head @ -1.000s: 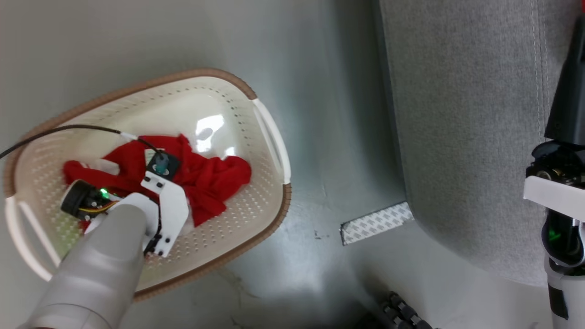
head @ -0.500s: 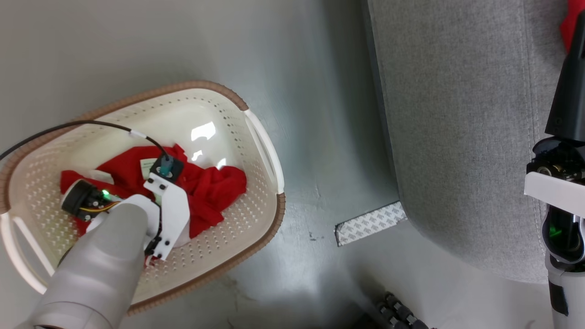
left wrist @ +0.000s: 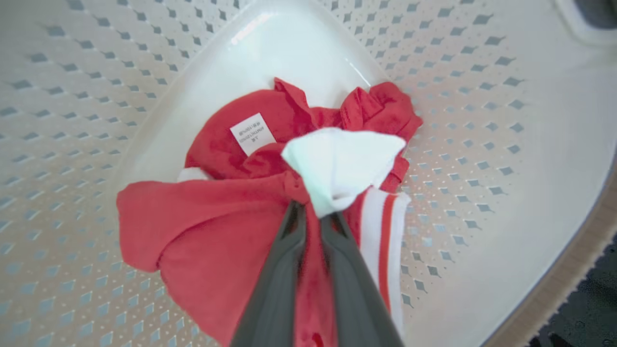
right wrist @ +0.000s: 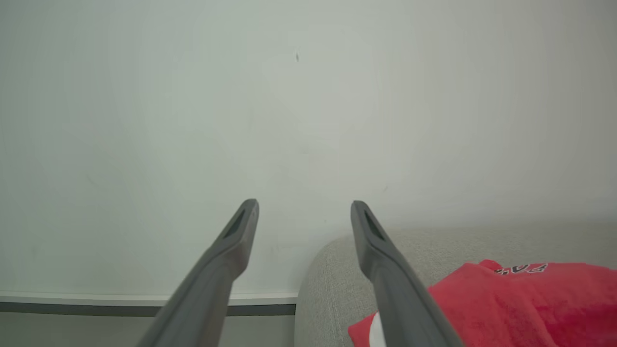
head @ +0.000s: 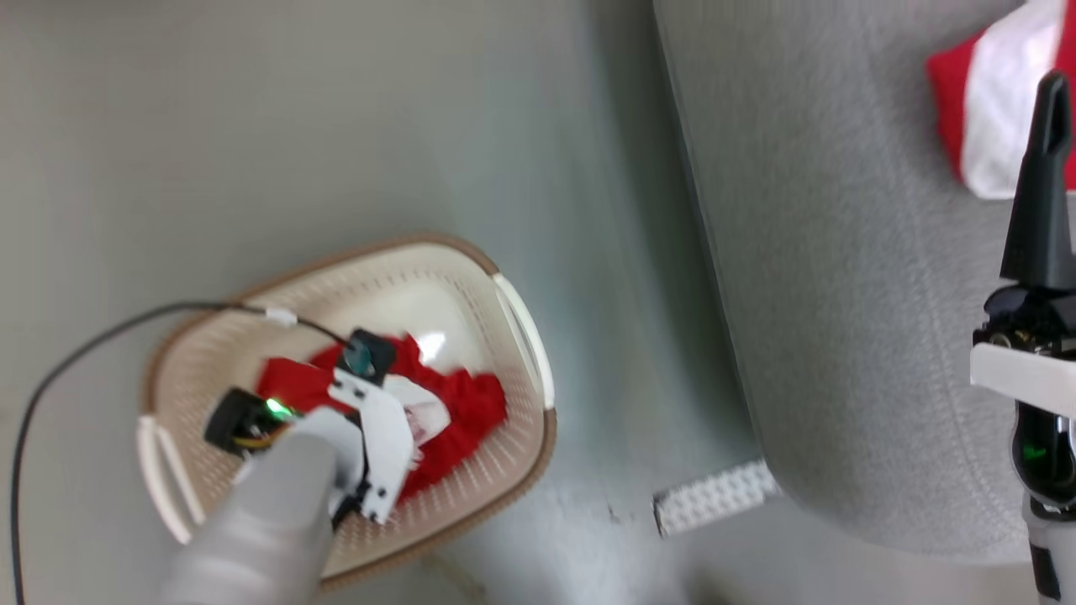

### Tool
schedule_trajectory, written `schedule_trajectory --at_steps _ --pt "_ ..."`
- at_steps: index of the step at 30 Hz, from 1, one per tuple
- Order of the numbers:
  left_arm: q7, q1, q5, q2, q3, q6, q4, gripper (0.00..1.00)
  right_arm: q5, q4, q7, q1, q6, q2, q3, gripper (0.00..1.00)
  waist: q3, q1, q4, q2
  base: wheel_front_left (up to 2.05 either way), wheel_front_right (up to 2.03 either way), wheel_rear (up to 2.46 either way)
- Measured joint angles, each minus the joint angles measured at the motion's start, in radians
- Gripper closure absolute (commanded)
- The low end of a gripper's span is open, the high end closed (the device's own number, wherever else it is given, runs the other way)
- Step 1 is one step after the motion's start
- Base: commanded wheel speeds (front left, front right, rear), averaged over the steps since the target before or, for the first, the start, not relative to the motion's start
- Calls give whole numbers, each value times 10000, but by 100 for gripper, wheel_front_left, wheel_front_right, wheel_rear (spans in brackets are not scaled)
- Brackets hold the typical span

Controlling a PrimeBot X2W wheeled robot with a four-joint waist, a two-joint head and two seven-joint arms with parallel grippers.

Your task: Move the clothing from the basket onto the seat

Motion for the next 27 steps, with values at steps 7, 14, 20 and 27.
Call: schedule_trajectory --at_steps 7,14,20,27 --pt "-1208 1005 -886 -374 182 -29 -117 100 -15 522 0 702 0 -341 115 0 -1937 -1 471 0 0 0 0" --pt "-2357 1903 -1808 -583 -54 -54 -830 100 -15 988 0 1547 0 -548 169 0 -3855 -2 1055 0 0 0 0" --pt "-3170 2285 -2416 -623 -412 -54 -1618 100 -2 1298 0 2186 0 -537 366 0 -5328 -3 1611 0 0 0 0" --pt "-3693 2386 -2888 -291 -476 -54 -2989 100 38 1532 0 2836 0 -464 564 0 -6763 -2 2197 0 0 0 0"
